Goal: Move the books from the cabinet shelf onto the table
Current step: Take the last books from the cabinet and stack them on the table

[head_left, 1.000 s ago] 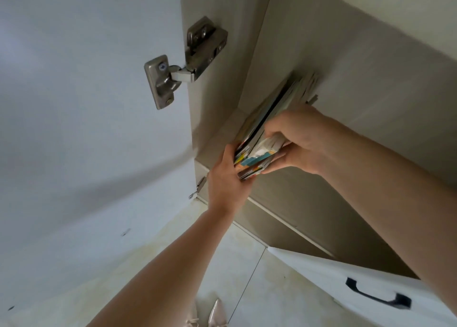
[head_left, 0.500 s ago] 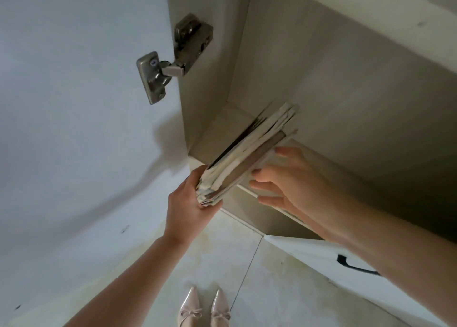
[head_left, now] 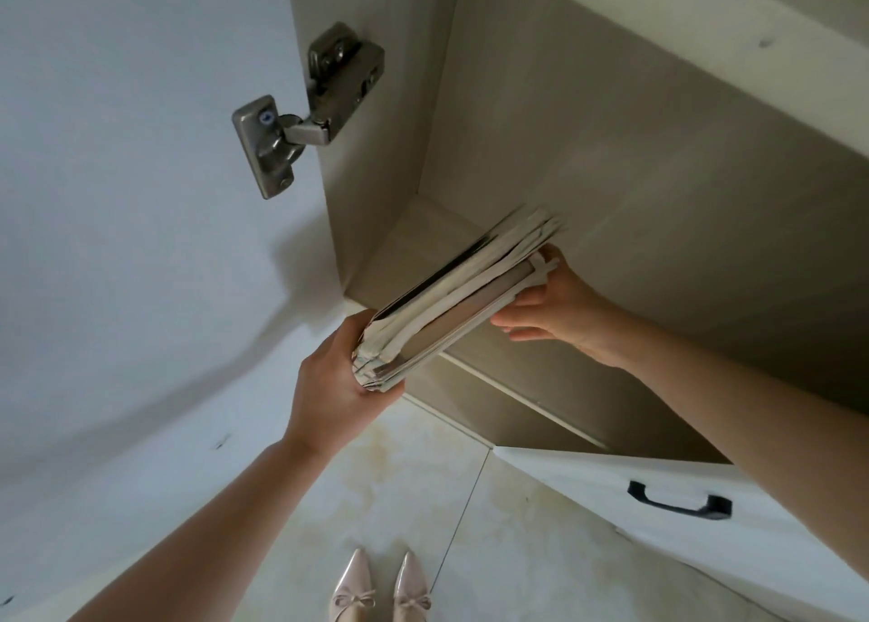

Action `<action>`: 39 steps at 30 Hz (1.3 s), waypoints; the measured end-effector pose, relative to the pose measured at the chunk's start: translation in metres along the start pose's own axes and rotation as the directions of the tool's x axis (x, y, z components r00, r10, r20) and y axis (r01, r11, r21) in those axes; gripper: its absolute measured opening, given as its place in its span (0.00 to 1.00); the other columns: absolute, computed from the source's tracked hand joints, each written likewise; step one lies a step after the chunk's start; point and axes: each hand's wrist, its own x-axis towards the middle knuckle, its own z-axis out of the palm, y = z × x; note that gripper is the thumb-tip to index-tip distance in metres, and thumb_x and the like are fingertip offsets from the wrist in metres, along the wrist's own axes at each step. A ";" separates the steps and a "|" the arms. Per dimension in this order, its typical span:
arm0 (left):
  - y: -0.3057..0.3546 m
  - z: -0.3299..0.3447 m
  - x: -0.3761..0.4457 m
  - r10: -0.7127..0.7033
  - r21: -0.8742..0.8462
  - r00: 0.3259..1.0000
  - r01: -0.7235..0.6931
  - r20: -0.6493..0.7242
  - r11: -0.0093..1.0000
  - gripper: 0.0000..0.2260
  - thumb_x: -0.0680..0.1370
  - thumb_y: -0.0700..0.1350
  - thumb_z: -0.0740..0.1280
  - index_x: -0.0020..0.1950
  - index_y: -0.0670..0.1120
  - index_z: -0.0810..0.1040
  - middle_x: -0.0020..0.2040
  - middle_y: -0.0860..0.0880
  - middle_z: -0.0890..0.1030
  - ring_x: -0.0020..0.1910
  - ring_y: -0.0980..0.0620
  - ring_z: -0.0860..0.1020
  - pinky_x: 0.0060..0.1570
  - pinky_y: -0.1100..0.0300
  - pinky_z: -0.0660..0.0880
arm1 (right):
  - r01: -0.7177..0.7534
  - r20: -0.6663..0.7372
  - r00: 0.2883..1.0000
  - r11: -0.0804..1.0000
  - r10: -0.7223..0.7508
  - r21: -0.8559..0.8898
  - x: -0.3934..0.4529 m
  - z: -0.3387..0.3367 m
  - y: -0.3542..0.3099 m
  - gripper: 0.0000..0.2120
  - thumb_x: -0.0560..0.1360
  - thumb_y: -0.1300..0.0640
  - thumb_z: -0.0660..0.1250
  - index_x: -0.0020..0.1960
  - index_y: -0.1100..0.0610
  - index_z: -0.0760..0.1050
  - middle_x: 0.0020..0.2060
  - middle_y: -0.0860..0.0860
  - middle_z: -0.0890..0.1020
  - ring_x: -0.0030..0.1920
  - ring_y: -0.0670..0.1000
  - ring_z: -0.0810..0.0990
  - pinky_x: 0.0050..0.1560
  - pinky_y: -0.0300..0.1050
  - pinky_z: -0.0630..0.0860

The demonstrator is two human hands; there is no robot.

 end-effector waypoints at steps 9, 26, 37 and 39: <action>-0.007 -0.008 0.010 -0.038 -0.099 0.993 0.049 0.110 0.994 0.25 0.66 0.48 0.75 0.62 0.51 0.76 0.49 0.63 0.81 0.49 0.58 0.80 0.47 0.52 0.82 | -0.027 0.337 0.938 0.984 0.086 -0.177 0.041 -0.022 -0.008 0.32 0.67 0.65 0.76 0.61 0.41 0.67 0.61 0.48 0.79 0.64 0.49 0.76 0.64 0.50 0.75; -0.018 -0.006 0.020 -0.190 -0.247 0.981 0.192 0.036 0.950 0.29 0.64 0.55 0.78 0.62 0.50 0.78 0.54 0.56 0.83 0.55 0.58 0.81 0.53 0.55 0.81 | 0.223 -0.040 0.974 0.975 -0.224 -0.025 0.058 0.012 0.034 0.28 0.60 0.69 0.80 0.57 0.58 0.77 0.50 0.49 0.84 0.51 0.43 0.83 0.56 0.44 0.80; 0.008 -0.026 -0.019 -0.328 -0.455 0.907 0.417 0.265 0.786 0.25 0.67 0.32 0.77 0.61 0.43 0.76 0.53 0.53 0.85 0.53 0.52 0.83 0.42 0.61 0.81 | 0.188 -0.093 0.979 0.979 -0.181 0.077 -0.018 0.030 0.039 0.28 0.65 0.60 0.78 0.63 0.55 0.73 0.53 0.48 0.84 0.51 0.44 0.84 0.48 0.36 0.80; 0.020 -0.032 -0.032 -0.330 -0.496 0.887 0.456 0.324 0.739 0.25 0.66 0.34 0.78 0.60 0.45 0.76 0.55 0.51 0.85 0.54 0.50 0.83 0.43 0.59 0.82 | 0.134 -0.099 0.987 0.986 -0.124 0.103 -0.042 0.035 0.033 0.29 0.66 0.55 0.78 0.63 0.51 0.71 0.54 0.47 0.83 0.52 0.44 0.83 0.49 0.37 0.80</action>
